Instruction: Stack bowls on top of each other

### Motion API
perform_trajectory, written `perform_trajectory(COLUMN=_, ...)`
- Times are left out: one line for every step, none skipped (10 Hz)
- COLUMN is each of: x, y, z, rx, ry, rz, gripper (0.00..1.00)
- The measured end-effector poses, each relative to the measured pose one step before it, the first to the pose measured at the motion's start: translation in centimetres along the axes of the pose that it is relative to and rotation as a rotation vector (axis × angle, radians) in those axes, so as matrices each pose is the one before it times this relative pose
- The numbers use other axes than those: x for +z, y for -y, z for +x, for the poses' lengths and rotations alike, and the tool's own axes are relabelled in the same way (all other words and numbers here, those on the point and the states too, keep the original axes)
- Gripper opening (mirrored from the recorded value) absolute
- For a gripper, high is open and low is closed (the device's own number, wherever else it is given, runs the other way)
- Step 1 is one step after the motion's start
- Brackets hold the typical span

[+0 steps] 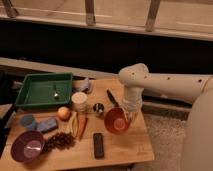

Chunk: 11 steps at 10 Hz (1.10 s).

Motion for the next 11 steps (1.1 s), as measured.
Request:
perform_trajectory(x=-0.463, y=-0.866, z=-0.437, rx=-0.0149, ry=0.01195, rz=0.00376, gripper=0.0)
perform_trajectory(x=-0.794, y=-2.009, z=-0.905, rx=-0.03501, ry=0.01921, rz=0.00686, gripper=0.0)
perform_trajectory(x=-0.537, y=-1.475, z=-0.608, rx=-0.02753, ry=0.01137, rz=0.00494, gripper=0.0)
perform_trajectory(x=-0.714, y=-2.043, z=-0.758, rx=-0.04038, ry=0.01473, rz=0.00619, gripper=0.0)
perform_trajectory(x=-0.676, y=-1.797, z=-0.598, rx=-0.0433, ry=0.01395, rz=0.00425, gripper=0.0)
perform_trajectory(x=-0.782, y=-2.123, z=-0.553, rx=-0.05696, ry=0.01797, rz=0.00618, gripper=0.0)
perform_trajectory(x=-0.574, y=-1.442, z=-0.351, rx=-0.03752, ry=0.01248, rz=0.00167, gripper=0.0)
perform_trajectory(x=-0.713, y=-1.995, z=-0.558, rx=-0.05175, ry=0.01585, rz=0.00279, gripper=0.0)
perform_trajectory(x=-0.986, y=-2.476, z=-0.777, rx=-0.06023, ry=0.02062, rz=0.00083, gripper=0.0)
perform_trajectory(x=-0.566, y=-1.457, z=-0.528, rx=-0.03605, ry=0.0109, rz=0.00059, gripper=0.0)
perform_trajectory(x=-0.663, y=-1.814, z=-0.623, rx=-0.04304, ry=0.01202, rz=0.00033, gripper=0.0)
